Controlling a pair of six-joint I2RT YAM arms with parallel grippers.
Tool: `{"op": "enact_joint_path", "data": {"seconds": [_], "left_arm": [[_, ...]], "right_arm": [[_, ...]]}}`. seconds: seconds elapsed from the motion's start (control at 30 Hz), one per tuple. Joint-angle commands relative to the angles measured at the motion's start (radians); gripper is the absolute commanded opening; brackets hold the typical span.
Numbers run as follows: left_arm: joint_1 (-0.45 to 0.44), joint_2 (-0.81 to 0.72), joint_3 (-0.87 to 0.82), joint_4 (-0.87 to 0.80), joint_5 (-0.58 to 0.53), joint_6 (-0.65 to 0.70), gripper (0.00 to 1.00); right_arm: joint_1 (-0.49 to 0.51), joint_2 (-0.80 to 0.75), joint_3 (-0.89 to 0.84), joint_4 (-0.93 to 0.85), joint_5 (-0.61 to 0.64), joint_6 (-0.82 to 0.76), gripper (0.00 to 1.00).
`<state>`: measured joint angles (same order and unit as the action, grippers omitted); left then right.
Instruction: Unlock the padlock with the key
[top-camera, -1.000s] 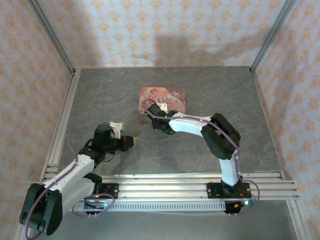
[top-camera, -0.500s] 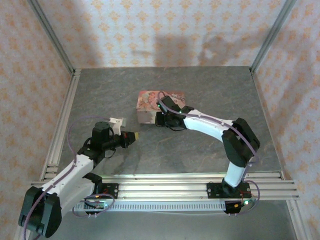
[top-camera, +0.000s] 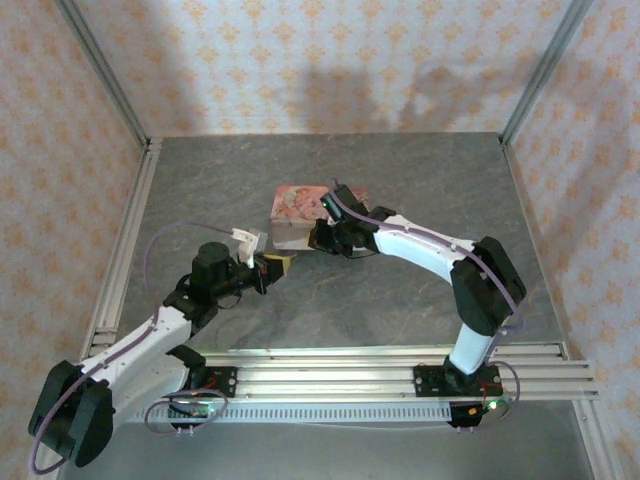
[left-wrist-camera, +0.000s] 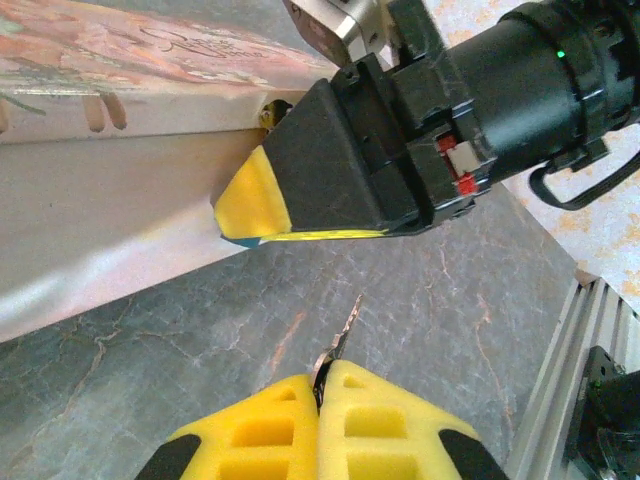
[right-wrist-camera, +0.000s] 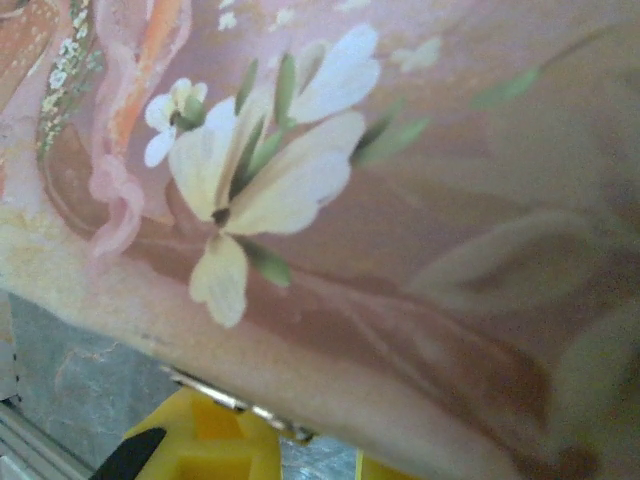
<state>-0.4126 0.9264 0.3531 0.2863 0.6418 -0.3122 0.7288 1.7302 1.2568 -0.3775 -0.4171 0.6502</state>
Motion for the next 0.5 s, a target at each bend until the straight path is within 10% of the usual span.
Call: {"op": "enact_joint_path", "data": {"seconds": [0.0,0.47], "left_arm": [[-0.005,0.048,-0.038,0.164,0.006,0.003,0.00],[-0.002,0.197,-0.100,0.452,-0.010,0.008,0.00]], "right_arm": [[-0.016,-0.060,0.019,0.051,-0.059,0.056,0.00],[-0.045,-0.072,0.018,0.067,-0.169,0.106,0.00]]}}
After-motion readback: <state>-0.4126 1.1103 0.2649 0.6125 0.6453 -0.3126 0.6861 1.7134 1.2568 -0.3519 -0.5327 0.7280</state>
